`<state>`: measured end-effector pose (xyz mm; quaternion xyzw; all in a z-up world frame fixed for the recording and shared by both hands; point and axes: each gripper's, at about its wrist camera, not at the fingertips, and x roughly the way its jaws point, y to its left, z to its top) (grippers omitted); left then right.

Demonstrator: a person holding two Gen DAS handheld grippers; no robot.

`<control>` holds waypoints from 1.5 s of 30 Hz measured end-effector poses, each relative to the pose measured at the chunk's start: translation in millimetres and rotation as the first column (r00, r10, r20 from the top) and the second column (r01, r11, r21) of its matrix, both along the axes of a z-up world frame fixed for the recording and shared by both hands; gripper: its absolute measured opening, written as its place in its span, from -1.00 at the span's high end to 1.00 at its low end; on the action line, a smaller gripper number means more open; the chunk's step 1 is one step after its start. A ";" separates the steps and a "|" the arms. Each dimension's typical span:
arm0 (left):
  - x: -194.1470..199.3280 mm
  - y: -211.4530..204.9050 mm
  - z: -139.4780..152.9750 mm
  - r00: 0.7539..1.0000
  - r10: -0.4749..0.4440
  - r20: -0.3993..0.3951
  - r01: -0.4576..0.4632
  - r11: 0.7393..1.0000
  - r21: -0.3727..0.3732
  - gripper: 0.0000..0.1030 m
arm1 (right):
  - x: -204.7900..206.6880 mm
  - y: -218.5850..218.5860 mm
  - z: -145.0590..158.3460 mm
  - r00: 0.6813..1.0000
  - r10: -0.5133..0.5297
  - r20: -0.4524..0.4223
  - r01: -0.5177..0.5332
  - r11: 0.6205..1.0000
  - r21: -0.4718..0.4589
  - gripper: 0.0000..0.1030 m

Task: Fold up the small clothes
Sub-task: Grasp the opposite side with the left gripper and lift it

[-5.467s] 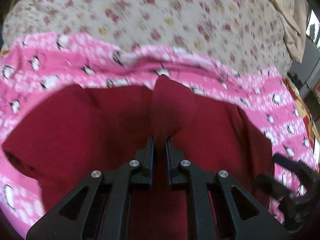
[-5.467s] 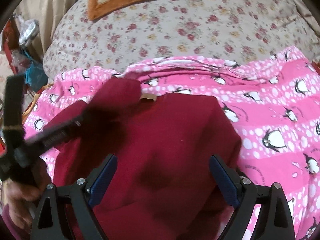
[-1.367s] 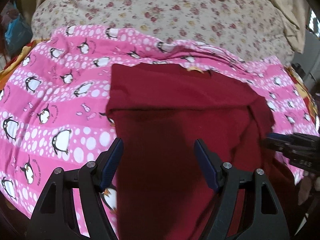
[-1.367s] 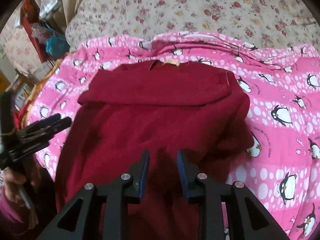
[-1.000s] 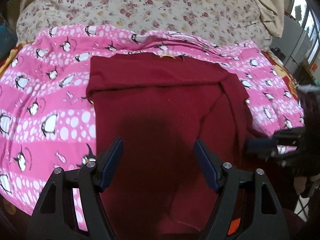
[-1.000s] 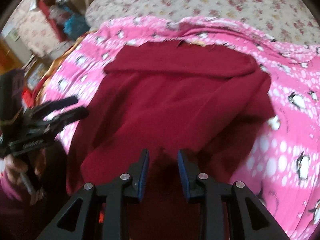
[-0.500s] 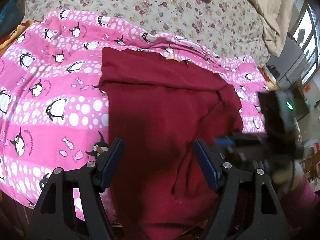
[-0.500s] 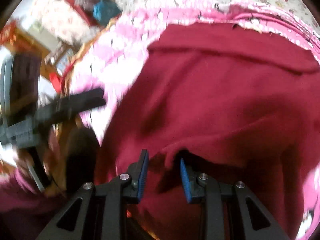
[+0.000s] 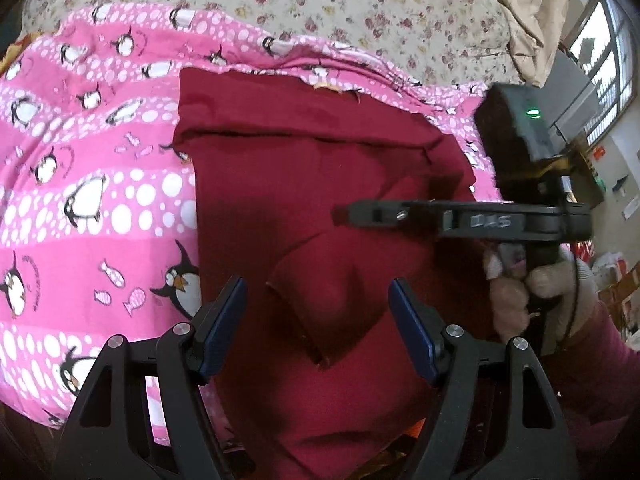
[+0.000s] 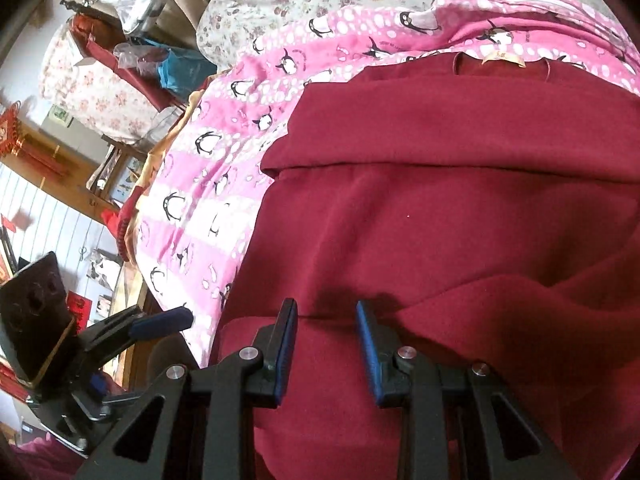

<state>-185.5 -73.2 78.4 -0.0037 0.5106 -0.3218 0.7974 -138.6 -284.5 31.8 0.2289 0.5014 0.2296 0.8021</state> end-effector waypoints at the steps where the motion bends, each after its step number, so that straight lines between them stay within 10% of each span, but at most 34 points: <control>1: 0.4 -0.4 -2.4 1.000 0.004 -0.011 -0.004 1.000 -0.003 -0.42 | -2.0 -1.6 2.9 1.000 -0.003 0.007 0.003 1.000 -0.004 0.45; 8: 6.8 -12.8 -29.2 0.995 0.027 -0.098 -0.027 1.000 0.003 -0.42 | -26.9 -37.1 24.7 0.994 -0.078 0.070 0.078 0.997 0.003 0.44; 14: -1.9 -28.8 -6.3 0.999 -0.027 -0.023 0.027 1.000 0.005 0.71 | -59.2 -84.3 39.0 0.981 -0.167 0.099 0.169 0.986 -0.009 0.44; 23: 13.6 -74.2 108.7 0.976 -0.109 0.188 0.132 0.985 -0.110 0.80 | -98.5 -165.8 45.2 0.916 -0.384 0.120 0.387 0.922 -0.009 0.43; 33: 61.7 -129.5 248.1 0.934 -0.099 0.344 0.174 0.966 -0.192 0.80 | -95.3 -168.7 43.2 0.914 -0.381 0.143 0.391 0.919 -0.054 0.31; 45: 84.6 -192.3 323.2 0.909 -0.116 0.400 0.231 0.939 -0.254 0.80 | -55.4 -134.4 34.4 0.944 -0.288 0.159 0.299 0.953 -0.051 0.30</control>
